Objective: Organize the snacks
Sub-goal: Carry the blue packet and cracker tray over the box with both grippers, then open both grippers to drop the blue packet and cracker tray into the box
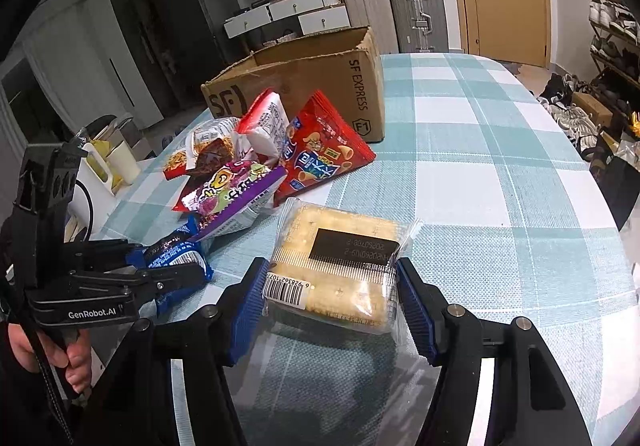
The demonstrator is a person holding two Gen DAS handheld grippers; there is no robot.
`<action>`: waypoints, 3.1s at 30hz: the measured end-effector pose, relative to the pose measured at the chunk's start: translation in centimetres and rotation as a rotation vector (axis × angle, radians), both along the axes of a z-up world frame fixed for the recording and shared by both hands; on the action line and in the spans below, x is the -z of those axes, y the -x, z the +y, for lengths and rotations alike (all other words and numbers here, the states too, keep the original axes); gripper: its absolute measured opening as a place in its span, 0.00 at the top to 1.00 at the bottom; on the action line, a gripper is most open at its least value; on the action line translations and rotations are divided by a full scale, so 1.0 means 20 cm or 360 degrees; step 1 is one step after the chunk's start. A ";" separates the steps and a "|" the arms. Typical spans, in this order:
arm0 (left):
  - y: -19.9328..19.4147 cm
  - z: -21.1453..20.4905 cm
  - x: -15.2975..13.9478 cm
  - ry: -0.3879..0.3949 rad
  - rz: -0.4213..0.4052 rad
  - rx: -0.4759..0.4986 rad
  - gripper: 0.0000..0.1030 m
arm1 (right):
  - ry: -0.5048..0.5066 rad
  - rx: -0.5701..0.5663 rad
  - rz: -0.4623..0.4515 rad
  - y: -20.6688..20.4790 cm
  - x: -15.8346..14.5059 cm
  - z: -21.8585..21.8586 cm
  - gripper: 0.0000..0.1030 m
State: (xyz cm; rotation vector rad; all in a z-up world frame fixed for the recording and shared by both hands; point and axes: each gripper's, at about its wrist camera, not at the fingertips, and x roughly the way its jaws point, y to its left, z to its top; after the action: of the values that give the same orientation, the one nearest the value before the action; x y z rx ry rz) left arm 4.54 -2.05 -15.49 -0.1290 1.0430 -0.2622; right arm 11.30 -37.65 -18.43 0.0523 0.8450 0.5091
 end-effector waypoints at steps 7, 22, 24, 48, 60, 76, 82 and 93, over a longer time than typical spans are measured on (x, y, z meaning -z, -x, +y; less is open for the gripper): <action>0.02 0.06 -0.07 0.0015 -0.0058 -0.0017 0.62 | 0.0002 -0.0005 -0.0020 0.03 -0.04 0.02 0.38; 0.08 0.19 -0.32 0.0129 -0.0188 -0.0052 0.62 | -0.0012 -0.0043 -0.0087 0.04 -0.16 0.08 0.38; 0.07 0.21 -0.35 0.0154 -0.0204 -0.0062 0.62 | -0.0028 -0.0041 -0.0095 0.03 -0.19 0.09 0.38; -0.39 0.25 -0.79 0.0215 -0.0399 -0.0006 0.62 | -0.0134 -0.0145 -0.0258 -0.36 -0.60 0.26 0.38; -0.71 0.28 -0.93 0.0226 -0.0418 -0.0047 0.62 | -0.0111 -0.0231 -0.0296 -0.61 -0.75 0.36 0.38; -1.20 0.30 -0.93 0.0209 -0.0352 -0.0048 0.62 | -0.0114 -0.0209 -0.0223 -1.01 -0.75 0.46 0.38; -1.34 0.31 -0.82 0.0206 -0.0299 -0.0048 0.62 | -0.0104 -0.0196 -0.0173 -1.13 -0.66 0.48 0.37; -1.44 0.33 -0.63 0.0150 -0.0194 -0.0069 0.47 | -0.0076 -0.0118 -0.0210 -1.20 -0.54 0.45 0.21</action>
State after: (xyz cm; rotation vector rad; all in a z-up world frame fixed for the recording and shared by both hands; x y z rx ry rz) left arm 33.36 4.59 -2.90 -0.2182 0.9060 -0.2767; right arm 35.36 -28.73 -7.56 0.0308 0.7078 0.5961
